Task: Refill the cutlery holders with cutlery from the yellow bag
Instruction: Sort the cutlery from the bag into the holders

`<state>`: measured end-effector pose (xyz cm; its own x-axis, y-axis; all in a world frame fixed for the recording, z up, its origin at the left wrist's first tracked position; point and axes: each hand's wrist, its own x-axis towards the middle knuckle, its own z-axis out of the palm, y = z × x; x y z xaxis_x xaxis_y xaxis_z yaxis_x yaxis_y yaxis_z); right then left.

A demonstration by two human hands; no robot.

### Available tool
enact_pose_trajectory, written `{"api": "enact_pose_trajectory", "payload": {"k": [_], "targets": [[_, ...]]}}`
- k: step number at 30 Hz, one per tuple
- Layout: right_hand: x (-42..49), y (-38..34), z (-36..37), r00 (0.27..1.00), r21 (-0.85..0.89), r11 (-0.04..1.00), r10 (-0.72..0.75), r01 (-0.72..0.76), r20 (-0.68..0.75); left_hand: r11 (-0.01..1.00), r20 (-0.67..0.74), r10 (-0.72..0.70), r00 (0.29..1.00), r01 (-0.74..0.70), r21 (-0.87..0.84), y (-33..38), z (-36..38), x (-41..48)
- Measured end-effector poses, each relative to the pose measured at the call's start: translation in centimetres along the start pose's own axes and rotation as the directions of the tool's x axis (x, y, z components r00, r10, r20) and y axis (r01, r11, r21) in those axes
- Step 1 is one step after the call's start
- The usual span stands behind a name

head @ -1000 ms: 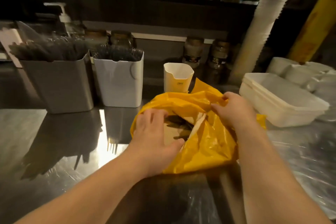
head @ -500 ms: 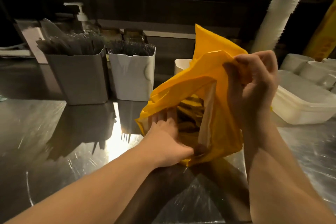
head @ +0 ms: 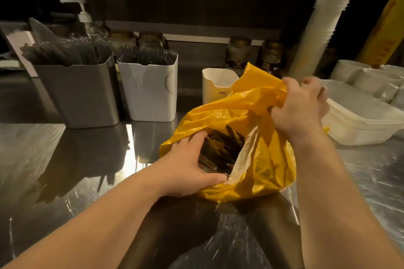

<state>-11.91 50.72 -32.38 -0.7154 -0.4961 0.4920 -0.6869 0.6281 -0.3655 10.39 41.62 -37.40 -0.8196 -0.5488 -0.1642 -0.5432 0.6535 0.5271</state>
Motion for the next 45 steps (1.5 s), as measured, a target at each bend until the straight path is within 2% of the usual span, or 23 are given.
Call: {"api": "enact_pose_trajectory", "payload": {"k": [2,3,5,6,8,11,14,19,23,27,35,40,45], "targets": [[-1.1,-1.5,-0.4,0.946,0.226,0.928,-0.255,0.298,-0.2,0.997,0.052,0.001,0.999,-0.005,0.072,0.0,-0.5,-0.1],[-1.7,-2.2,-0.6,0.906,0.324,0.85,-0.356,0.417,-0.23,0.991,0.077,-0.001,0.997,-0.009,0.134,0.2,-0.5,-0.2],[-2.5,-3.2,-0.4,0.848,0.381,0.759,-0.489,0.528,-0.203,0.965,0.12,0.0,0.993,-0.031,0.259,0.5,-0.6,-0.3],[-2.7,-3.3,0.1,0.846,0.379,0.758,-0.506,0.53,-0.169,0.946,0.135,0.012,0.991,-0.054,0.318,0.7,-0.8,-0.1],[-2.4,-3.2,1.2,0.884,0.375,0.812,-0.465,0.446,-0.043,0.9,0.154,0.056,0.986,-0.116,0.421,0.7,-1.3,0.7],[-1.9,-2.9,2.6,0.914,0.339,0.881,-0.387,0.329,0.12,0.858,0.202,0.126,0.971,-0.208,0.469,0.6,-2.0,2.8],[-1.8,-2.6,3.5,0.933,0.362,0.892,-0.335,0.27,0.13,0.871,0.211,0.156,0.965,-0.235,0.431,0.7,-1.7,4.5],[-1.4,-1.7,4.2,0.964,0.347,0.924,-0.222,0.161,0.143,0.91,0.078,0.176,0.981,-0.193,0.368,0.1,-0.9,4.8],[-1.3,-1.8,4.2,0.969,0.342,0.926,-0.214,0.162,0.121,0.916,-0.063,0.244,0.968,-0.209,0.343,-0.5,-0.7,5.1],[-1.5,-1.9,4.1,0.967,0.353,0.921,-0.221,0.165,0.124,0.871,-0.112,0.334,0.936,-0.261,0.416,-0.4,-0.3,4.8],[-1.4,-1.8,3.5,0.96,0.383,0.913,-0.222,0.142,0.173,0.731,-0.131,0.466,0.875,-0.297,0.615,0.5,-1.1,3.9],[-1.2,-1.5,3.5,0.92,0.345,0.925,-0.264,0.157,0.289,0.67,-0.112,0.466,0.878,-0.268,0.692,-0.1,-2.5,2.9],[-1.3,-1.7,3.1,0.925,0.311,0.935,-0.259,0.168,0.277,0.725,-0.119,0.406,0.906,-0.24,0.646,-0.9,-3.4,2.2]]}}
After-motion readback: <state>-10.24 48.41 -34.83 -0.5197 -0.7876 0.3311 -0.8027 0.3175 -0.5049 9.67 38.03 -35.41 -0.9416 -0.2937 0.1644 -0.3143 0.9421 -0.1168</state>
